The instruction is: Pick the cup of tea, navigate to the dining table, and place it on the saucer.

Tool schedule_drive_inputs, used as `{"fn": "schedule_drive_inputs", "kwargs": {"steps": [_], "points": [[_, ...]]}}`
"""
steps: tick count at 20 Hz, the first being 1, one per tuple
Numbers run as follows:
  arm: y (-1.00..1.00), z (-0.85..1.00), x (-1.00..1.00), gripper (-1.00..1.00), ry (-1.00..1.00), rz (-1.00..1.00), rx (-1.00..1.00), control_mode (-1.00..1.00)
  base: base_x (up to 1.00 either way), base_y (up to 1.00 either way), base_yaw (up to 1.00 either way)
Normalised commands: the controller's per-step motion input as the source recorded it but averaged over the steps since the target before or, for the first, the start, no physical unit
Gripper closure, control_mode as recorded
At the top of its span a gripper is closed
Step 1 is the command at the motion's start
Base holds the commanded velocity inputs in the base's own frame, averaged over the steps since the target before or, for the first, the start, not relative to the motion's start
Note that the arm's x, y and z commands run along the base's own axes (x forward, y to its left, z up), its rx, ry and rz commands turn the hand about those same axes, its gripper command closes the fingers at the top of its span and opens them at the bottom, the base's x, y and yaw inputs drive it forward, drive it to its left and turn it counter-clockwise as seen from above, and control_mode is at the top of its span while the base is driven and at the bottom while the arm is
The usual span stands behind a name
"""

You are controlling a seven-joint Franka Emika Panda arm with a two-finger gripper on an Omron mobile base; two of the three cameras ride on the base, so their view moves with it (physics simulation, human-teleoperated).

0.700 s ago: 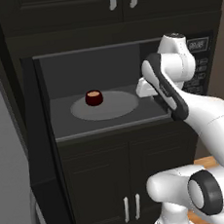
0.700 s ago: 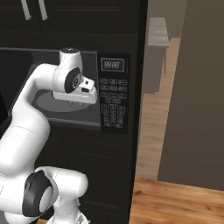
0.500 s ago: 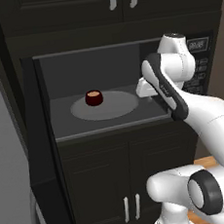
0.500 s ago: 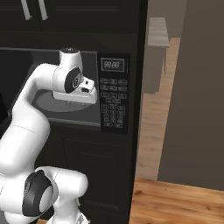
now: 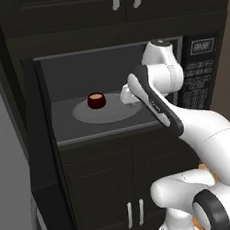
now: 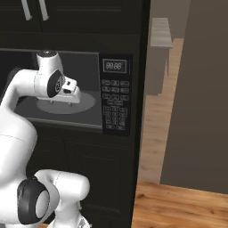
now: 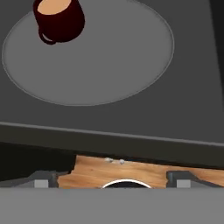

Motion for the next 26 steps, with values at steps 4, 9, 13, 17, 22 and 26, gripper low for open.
{"fn": "schedule_drive_inputs", "kwargs": {"steps": [4,9,13,17,22,26], "points": [[1.00,0.00,0.00,-1.00,-0.14,0.00,-0.02,-1.00,0.00,0.00,0.00],[1.00,0.00,0.16,-1.00,-0.15,-0.04,-0.07,-1.00,0.00,0.00,0.00],[0.60,0.18,0.45,-1.00,-0.11,-0.16,-0.02,-1.00,0.00,0.00,0.00],[0.29,0.17,0.52,-1.00,-0.15,-0.16,0.00,-1.00,0.00,0.00,0.00],[0.00,-0.03,0.66,-1.00,-0.19,-0.05,0.00,-1.00,0.00,0.00,0.00],[0.00,-0.04,0.64,-1.00,-0.17,0.00,0.00,-1.00,0.00,0.00,0.00]]}}
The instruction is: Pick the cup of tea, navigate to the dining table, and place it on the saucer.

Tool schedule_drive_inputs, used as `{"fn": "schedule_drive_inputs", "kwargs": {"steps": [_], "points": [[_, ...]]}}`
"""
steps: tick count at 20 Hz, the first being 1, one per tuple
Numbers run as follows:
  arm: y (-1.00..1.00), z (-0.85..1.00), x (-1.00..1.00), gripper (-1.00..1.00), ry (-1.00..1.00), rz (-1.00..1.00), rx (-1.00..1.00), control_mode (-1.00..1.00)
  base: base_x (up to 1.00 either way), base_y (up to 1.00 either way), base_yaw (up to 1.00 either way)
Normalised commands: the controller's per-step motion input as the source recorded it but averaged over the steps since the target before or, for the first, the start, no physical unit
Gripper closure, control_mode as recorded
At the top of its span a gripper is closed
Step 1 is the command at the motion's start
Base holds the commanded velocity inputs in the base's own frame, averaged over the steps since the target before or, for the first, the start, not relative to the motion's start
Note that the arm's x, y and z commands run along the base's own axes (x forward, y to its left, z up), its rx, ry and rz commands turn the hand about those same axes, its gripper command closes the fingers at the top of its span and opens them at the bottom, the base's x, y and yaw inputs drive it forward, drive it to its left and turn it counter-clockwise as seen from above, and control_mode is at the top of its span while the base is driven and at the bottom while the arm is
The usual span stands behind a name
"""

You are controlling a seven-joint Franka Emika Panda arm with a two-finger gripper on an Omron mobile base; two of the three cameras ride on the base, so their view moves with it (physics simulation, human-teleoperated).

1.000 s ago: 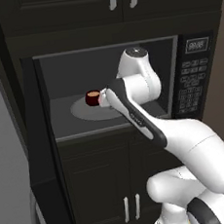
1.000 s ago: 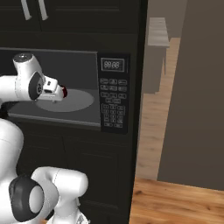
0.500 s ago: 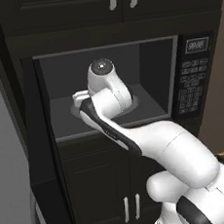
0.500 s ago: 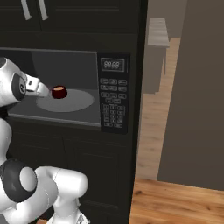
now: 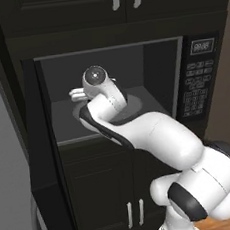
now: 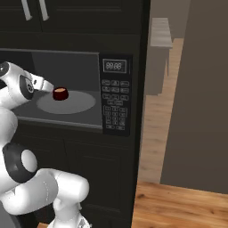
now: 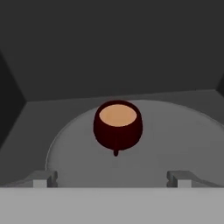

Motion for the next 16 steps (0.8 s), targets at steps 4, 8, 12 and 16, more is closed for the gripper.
{"fn": "schedule_drive_inputs", "kwargs": {"steps": [4,8,12,16], "points": [[0.00,-0.19,0.49,-1.00,-0.13,0.00,0.00,-1.00,0.00,0.00,0.00],[0.00,-0.15,0.13,-1.00,-0.03,0.01,0.00,-1.00,0.00,0.00,0.00],[0.00,0.00,-0.13,-1.00,0.00,0.06,0.01,-1.00,0.00,0.00,0.00],[0.00,0.00,-0.15,-1.00,0.01,0.06,0.01,-1.00,0.00,0.00,0.00]]}}
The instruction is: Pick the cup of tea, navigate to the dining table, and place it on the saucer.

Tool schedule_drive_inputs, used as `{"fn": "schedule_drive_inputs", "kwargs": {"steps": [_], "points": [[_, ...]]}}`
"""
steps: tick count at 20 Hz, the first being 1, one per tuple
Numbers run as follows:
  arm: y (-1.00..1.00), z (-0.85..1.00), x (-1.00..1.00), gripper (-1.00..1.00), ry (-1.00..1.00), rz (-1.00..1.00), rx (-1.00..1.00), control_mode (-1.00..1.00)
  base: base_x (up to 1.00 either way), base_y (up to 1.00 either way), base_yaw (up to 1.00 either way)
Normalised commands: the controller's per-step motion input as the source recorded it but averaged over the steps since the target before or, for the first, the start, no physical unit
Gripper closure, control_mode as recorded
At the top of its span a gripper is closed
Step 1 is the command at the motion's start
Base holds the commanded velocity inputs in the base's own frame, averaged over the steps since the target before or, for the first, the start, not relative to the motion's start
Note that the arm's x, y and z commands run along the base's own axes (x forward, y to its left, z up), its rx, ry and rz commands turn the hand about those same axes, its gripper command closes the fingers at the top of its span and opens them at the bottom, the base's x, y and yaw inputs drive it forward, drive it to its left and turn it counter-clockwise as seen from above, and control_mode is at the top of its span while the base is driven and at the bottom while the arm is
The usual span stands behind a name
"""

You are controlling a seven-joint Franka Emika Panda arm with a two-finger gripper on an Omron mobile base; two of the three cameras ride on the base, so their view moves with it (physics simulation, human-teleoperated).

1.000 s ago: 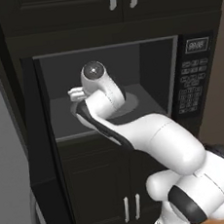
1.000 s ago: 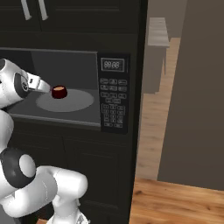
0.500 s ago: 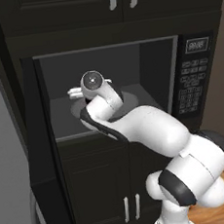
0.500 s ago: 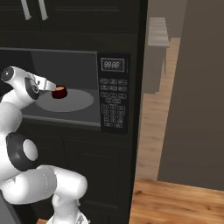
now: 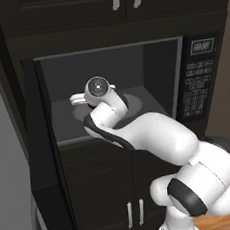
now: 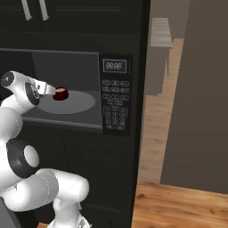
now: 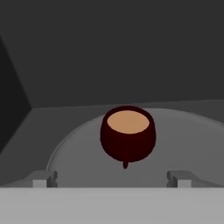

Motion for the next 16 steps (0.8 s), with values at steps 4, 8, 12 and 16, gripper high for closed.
{"fn": "schedule_drive_inputs", "kwargs": {"steps": [4,8,12,16], "points": [[0.00,0.00,-0.01,-1.00,0.09,0.04,0.00,-1.00,0.00,0.00,0.00],[-0.02,-0.11,0.00,-1.00,0.01,0.01,0.00,-1.00,0.00,0.00,0.00],[-0.04,-0.27,0.05,-1.00,0.00,0.00,0.00,-1.00,0.00,0.00,0.00],[0.00,-0.15,0.10,-1.00,0.00,0.00,0.00,-1.00,0.00,0.00,0.00]]}}
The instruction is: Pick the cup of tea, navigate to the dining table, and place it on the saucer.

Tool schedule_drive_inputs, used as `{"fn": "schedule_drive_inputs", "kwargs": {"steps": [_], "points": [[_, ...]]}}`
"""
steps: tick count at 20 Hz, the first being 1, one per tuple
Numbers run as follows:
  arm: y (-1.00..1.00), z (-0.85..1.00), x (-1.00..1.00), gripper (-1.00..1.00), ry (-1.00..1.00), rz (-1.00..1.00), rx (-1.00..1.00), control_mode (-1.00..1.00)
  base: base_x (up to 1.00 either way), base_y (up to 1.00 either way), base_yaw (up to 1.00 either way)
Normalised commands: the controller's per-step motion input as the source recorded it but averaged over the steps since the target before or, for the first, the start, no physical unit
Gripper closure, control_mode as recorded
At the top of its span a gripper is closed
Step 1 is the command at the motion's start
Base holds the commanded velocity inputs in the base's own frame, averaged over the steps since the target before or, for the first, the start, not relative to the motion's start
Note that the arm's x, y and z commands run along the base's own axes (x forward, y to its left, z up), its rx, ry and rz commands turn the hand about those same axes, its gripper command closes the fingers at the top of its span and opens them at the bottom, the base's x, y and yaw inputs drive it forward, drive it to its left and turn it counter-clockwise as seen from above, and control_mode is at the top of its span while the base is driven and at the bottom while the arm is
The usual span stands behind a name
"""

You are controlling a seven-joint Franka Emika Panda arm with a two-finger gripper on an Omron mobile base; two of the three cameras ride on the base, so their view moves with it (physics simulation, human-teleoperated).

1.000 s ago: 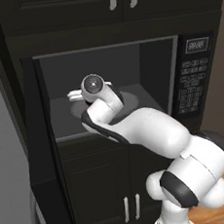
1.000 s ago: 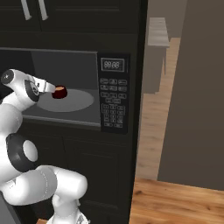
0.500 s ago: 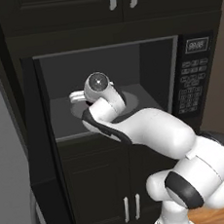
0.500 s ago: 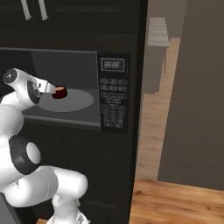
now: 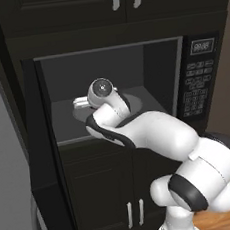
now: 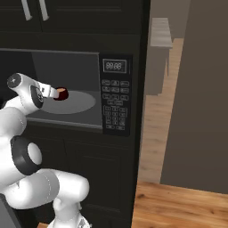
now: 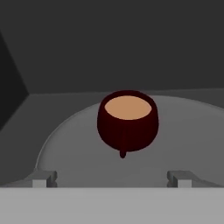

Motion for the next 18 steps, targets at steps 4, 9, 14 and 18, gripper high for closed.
{"fn": "schedule_drive_inputs", "kwargs": {"steps": [4,9,14,18], "points": [[0.00,-0.13,0.05,-1.00,0.00,0.00,0.00,-1.00,0.00,0.00,0.00],[0.00,0.00,0.12,-1.00,0.01,0.00,0.00,-1.00,0.00,0.00,0.00],[-0.03,0.00,0.22,-1.00,0.05,0.00,0.00,-1.00,0.00,0.00,0.00],[-0.03,-0.01,0.27,-1.00,0.06,0.00,0.00,-1.00,0.00,0.00,0.00]]}}
